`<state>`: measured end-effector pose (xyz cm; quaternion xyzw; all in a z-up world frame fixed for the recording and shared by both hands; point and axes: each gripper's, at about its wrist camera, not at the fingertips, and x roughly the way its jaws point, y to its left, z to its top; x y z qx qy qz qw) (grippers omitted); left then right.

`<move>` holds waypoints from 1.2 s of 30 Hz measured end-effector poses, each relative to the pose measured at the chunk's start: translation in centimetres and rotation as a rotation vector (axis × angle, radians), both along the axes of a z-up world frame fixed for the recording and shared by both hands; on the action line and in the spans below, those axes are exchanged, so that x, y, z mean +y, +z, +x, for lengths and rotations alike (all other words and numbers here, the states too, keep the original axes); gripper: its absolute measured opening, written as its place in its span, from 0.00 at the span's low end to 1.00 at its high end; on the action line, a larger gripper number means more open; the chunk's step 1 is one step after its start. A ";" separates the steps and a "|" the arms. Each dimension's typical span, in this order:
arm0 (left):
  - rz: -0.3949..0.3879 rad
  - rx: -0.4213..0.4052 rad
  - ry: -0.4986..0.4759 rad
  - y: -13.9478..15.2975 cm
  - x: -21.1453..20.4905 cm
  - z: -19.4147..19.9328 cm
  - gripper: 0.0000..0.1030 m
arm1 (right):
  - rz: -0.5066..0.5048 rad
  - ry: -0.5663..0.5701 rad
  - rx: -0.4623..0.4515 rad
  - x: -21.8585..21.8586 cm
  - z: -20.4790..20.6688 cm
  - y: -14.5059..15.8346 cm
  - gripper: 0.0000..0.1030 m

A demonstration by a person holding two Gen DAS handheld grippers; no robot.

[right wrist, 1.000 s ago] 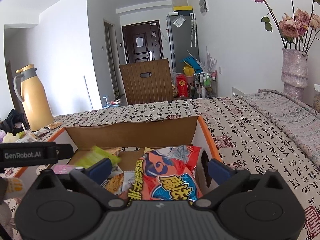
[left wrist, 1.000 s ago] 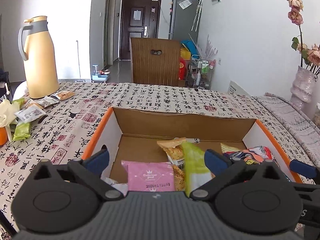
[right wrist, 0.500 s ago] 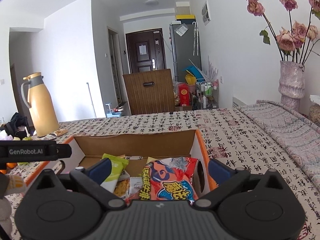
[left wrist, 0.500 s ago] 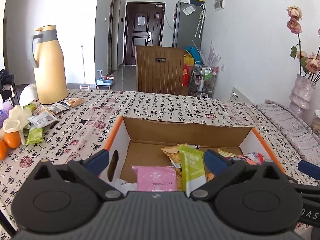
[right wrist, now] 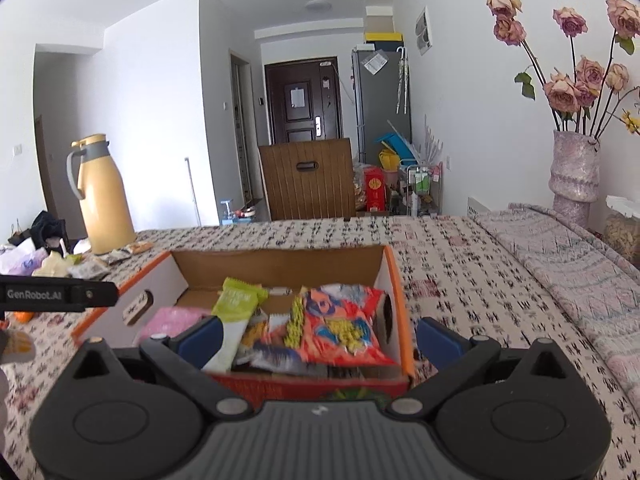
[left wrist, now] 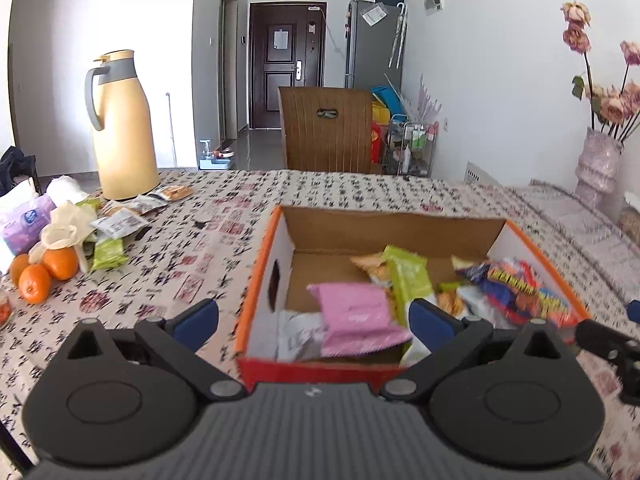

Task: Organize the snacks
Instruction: 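Move both grippers back over the snack pile, then grasp a white packet with the right gripper while the left gripper grasps a pink packet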

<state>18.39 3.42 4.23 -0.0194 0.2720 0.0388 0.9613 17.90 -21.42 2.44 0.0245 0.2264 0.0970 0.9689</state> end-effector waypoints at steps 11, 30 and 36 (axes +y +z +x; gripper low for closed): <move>0.007 0.038 0.006 -3.5 2.0 -3.6 1.00 | -0.030 -0.010 0.087 -1.5 -3.8 -2.6 1.00; -0.056 0.063 -0.042 -7.6 3.3 -5.8 1.00 | -0.077 -0.062 0.167 -2.6 -5.5 -5.0 1.00; -0.074 0.055 -0.036 -7.7 3.6 -5.7 1.00 | -0.103 -0.082 0.200 -2.9 -3.8 -5.7 1.00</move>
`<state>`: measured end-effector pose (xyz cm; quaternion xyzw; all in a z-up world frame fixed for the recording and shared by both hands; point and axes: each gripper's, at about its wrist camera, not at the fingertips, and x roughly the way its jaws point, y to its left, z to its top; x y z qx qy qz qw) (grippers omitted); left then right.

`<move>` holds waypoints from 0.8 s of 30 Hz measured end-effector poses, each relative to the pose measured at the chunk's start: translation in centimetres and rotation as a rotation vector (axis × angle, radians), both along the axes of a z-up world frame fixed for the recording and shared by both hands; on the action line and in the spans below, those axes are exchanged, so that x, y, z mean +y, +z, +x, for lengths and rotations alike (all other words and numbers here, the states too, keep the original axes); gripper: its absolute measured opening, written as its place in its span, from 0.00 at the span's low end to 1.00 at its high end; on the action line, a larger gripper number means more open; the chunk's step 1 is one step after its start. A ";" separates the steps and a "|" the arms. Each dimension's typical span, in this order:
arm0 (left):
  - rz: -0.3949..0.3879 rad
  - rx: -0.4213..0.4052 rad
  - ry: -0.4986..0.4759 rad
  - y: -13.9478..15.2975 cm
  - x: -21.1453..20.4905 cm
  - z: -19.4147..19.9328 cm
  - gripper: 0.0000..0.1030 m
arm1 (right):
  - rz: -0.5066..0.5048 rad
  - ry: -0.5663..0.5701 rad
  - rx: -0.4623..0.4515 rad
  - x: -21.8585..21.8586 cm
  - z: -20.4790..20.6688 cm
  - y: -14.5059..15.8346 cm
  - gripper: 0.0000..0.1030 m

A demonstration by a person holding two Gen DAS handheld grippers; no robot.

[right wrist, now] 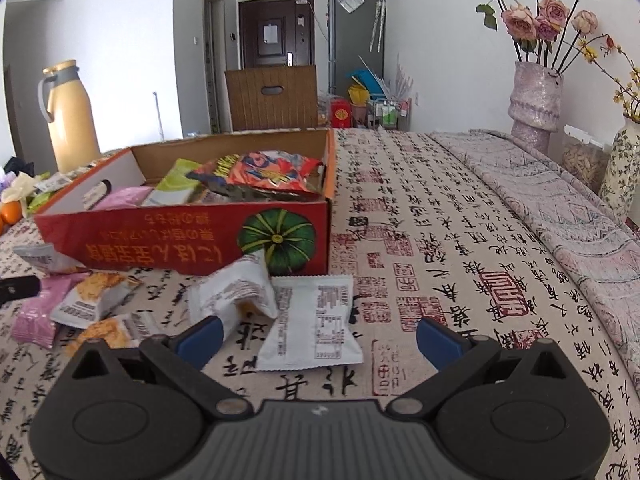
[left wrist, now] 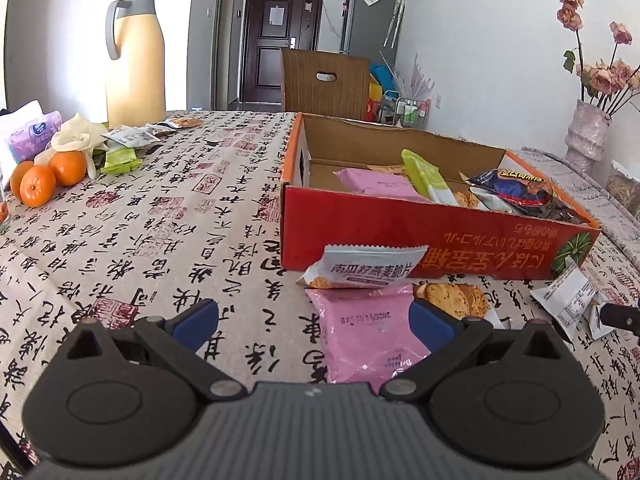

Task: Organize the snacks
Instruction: 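Grasp a white packet with the right gripper while the left gripper grasps a pink packet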

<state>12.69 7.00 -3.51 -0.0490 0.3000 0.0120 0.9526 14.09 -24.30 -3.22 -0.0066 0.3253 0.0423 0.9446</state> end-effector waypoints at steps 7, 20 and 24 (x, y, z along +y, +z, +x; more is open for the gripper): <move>-0.002 0.000 0.000 -0.1 0.0 0.0 1.00 | -0.024 -0.018 0.068 -0.2 3.0 -1.1 1.00; -0.007 0.004 0.001 -0.2 0.0 0.0 1.00 | -0.007 -0.021 0.111 -0.3 4.6 -2.1 1.00; -0.007 0.005 0.004 -0.3 0.0 0.0 1.00 | 0.001 -0.014 0.094 -0.3 4.2 -2.0 0.93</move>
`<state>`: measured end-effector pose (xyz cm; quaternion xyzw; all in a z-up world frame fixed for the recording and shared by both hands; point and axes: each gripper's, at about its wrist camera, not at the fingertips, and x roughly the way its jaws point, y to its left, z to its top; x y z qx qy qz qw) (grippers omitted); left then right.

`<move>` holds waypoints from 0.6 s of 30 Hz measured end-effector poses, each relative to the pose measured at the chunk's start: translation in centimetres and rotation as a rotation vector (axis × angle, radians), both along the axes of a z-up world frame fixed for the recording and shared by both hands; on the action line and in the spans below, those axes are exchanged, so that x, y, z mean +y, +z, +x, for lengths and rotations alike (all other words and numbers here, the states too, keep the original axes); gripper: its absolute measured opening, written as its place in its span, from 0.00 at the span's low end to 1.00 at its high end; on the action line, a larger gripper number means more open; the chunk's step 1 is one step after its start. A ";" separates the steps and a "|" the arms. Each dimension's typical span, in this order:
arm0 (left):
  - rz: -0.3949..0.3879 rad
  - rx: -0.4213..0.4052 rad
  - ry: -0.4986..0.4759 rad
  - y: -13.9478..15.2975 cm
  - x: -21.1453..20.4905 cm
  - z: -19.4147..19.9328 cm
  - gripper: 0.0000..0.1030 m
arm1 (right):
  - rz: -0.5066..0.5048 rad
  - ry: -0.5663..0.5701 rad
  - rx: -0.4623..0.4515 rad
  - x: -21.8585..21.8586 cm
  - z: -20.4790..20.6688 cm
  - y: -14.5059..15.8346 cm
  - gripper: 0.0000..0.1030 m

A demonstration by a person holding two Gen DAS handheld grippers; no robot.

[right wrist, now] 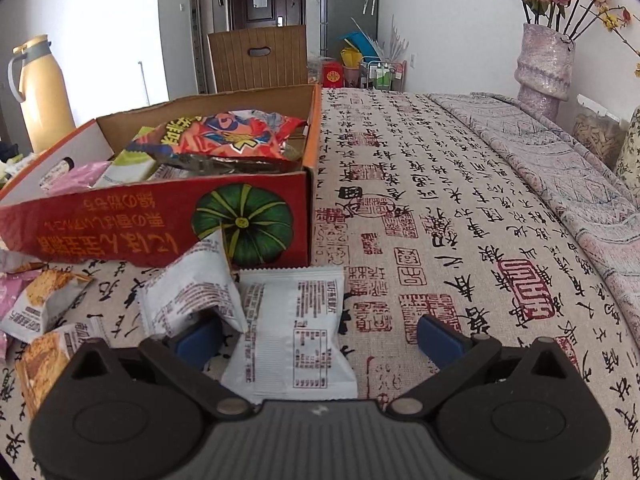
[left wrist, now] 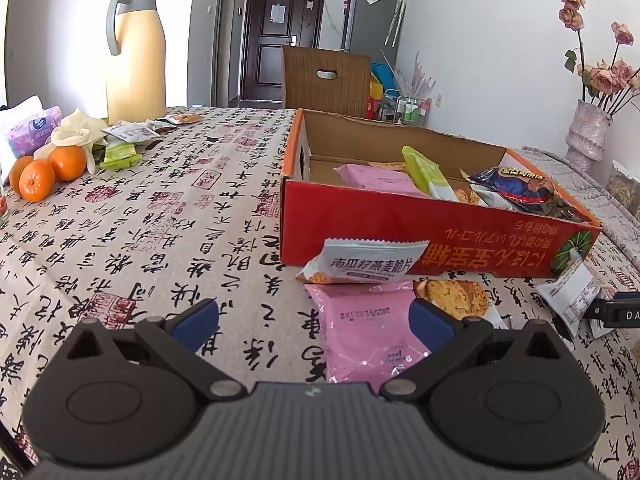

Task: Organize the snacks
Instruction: 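Grasp a white packet with the right gripper while the left gripper grasps a pink packet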

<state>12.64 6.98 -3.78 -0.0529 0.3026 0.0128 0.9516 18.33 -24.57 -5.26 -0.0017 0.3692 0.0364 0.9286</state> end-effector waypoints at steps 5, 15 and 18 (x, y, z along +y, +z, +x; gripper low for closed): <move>0.003 0.002 0.001 0.0 0.0 0.0 1.00 | 0.014 0.015 -0.031 -0.2 -1.0 0.6 0.44; 0.029 0.034 -0.004 0.1 -0.5 0.2 1.00 | 0.034 -0.035 -0.155 -0.6 -4.6 2.2 0.41; 0.029 0.046 -0.017 0.4 -1.1 0.2 1.00 | 0.039 -0.036 -0.203 -0.5 -5.9 3.0 0.41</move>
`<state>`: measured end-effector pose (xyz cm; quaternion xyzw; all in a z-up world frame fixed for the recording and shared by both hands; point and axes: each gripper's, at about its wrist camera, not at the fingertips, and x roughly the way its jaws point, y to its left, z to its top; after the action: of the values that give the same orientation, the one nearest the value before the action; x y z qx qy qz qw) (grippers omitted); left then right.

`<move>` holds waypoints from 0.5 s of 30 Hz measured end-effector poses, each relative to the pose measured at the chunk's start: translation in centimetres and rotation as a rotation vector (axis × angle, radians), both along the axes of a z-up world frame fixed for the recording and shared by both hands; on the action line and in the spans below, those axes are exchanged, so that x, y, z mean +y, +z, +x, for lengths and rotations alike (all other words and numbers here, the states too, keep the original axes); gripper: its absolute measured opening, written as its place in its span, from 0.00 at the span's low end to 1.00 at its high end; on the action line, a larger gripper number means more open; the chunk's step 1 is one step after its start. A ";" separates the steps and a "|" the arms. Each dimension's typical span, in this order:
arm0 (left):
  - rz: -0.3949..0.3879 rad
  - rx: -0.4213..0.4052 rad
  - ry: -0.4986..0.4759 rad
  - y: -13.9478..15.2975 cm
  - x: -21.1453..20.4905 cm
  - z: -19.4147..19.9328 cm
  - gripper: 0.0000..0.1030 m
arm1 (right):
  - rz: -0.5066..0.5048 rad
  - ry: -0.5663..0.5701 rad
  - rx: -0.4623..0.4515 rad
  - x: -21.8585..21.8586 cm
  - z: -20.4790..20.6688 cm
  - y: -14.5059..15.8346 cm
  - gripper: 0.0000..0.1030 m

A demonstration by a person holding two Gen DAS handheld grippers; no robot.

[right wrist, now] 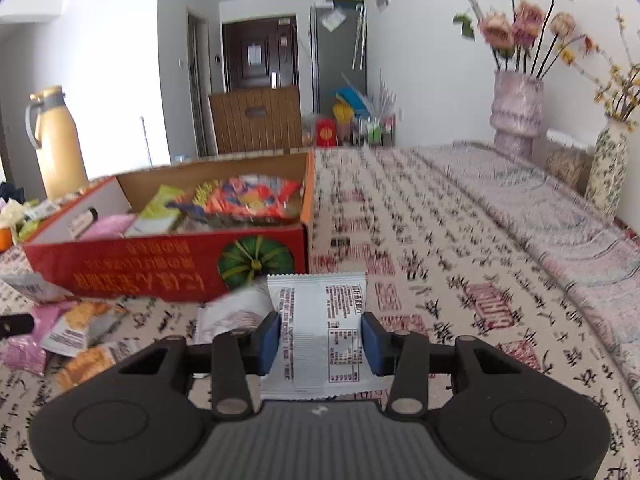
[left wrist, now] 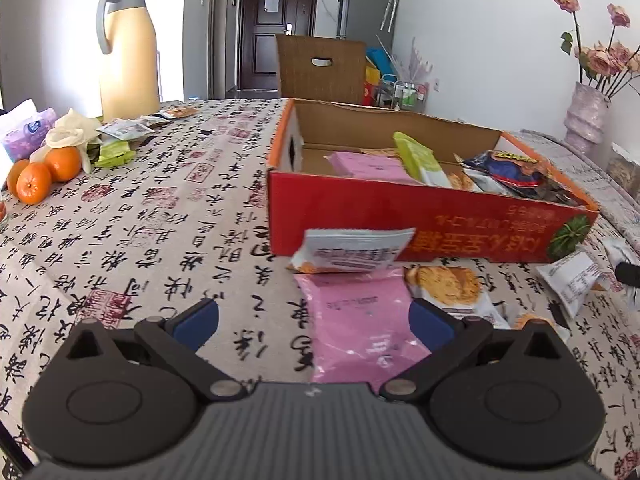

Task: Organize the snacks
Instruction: 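Grasp a white packet with the right gripper while the left gripper grasps a pink packet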

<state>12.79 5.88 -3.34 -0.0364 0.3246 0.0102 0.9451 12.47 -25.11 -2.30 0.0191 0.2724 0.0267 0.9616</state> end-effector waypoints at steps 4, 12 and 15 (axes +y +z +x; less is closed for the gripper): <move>0.016 0.017 0.010 0.5 -1.2 0.5 1.00 | 0.014 0.013 -0.030 0.1 -0.9 0.6 0.41; 0.006 0.081 0.097 0.4 -2.1 3.0 1.00 | 0.053 0.055 -0.009 0.6 -1.6 0.0 0.41; 0.009 0.108 0.120 -0.2 -2.3 3.6 0.99 | 0.057 0.066 0.002 0.7 -1.7 -0.2 0.41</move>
<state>16.35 3.63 -3.50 -0.0509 0.3725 0.0705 0.9239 10.76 -24.40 -2.52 0.0375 0.2730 0.0662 0.9590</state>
